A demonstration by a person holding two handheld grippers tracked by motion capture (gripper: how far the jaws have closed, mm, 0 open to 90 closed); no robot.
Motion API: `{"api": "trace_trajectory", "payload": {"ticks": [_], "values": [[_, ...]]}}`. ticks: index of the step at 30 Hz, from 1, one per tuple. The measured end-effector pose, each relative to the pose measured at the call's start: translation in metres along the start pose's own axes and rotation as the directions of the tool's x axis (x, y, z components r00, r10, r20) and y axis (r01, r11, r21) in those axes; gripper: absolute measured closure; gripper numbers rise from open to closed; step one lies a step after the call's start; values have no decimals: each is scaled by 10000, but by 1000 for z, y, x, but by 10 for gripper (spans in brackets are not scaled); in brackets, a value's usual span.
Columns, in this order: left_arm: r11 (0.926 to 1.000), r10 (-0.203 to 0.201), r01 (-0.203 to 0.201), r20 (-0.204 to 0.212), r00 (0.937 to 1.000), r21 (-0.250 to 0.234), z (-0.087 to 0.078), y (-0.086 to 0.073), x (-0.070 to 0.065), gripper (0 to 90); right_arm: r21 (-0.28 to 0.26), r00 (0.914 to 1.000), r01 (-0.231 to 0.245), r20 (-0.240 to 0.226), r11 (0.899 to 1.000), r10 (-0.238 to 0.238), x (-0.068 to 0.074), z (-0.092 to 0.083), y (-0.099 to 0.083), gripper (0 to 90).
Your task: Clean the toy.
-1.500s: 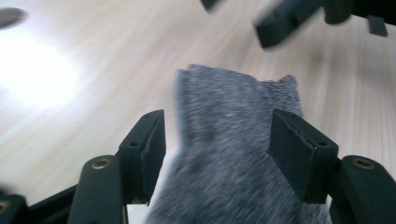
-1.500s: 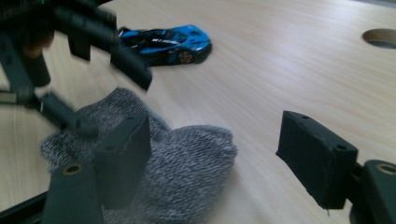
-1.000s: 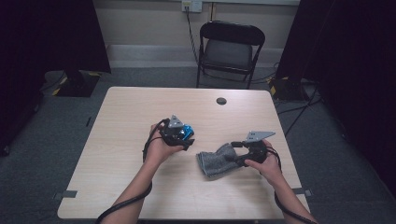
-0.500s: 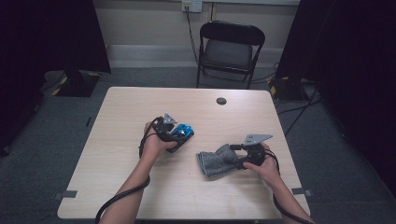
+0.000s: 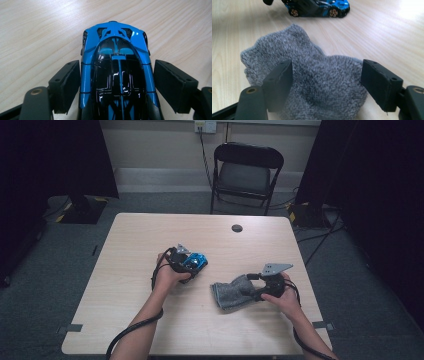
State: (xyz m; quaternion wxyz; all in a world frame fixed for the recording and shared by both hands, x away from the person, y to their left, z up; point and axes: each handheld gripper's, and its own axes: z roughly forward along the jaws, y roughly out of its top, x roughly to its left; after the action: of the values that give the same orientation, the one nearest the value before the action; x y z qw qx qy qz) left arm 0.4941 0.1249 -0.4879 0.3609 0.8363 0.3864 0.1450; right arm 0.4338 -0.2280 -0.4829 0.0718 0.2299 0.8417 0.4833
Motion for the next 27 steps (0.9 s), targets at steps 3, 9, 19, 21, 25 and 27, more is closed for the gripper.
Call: {"api": "trace_trajectory", "payload": {"ticks": [3,9,19,21,25,27], "values": [[9999,-132,132,43,9999,78,1,-1,0,234,-85,9995,155,-275,9998,-157,2,0,4,258],[9989,-165,160,109,9998,434,2,-3,2,241,458,9970,467,-633,9979,-437,9,10,2,278],[9994,109,-107,-53,9999,322,2,-5,1,246,1013,9994,349,-85,9942,-342,6,23,-3,393],[9997,92,-90,-83,9999,247,2,-6,0,248,1020,9995,231,181,9945,-251,6,24,-2,489],[9998,67,-65,-103,9999,182,3,-7,-1,249,944,9983,-405,454,9947,363,4,23,-1,651],[9998,110,-108,-130,9999,142,3,-7,-1,249,874,9966,-661,556,9940,614,2,24,-1,700]]}}
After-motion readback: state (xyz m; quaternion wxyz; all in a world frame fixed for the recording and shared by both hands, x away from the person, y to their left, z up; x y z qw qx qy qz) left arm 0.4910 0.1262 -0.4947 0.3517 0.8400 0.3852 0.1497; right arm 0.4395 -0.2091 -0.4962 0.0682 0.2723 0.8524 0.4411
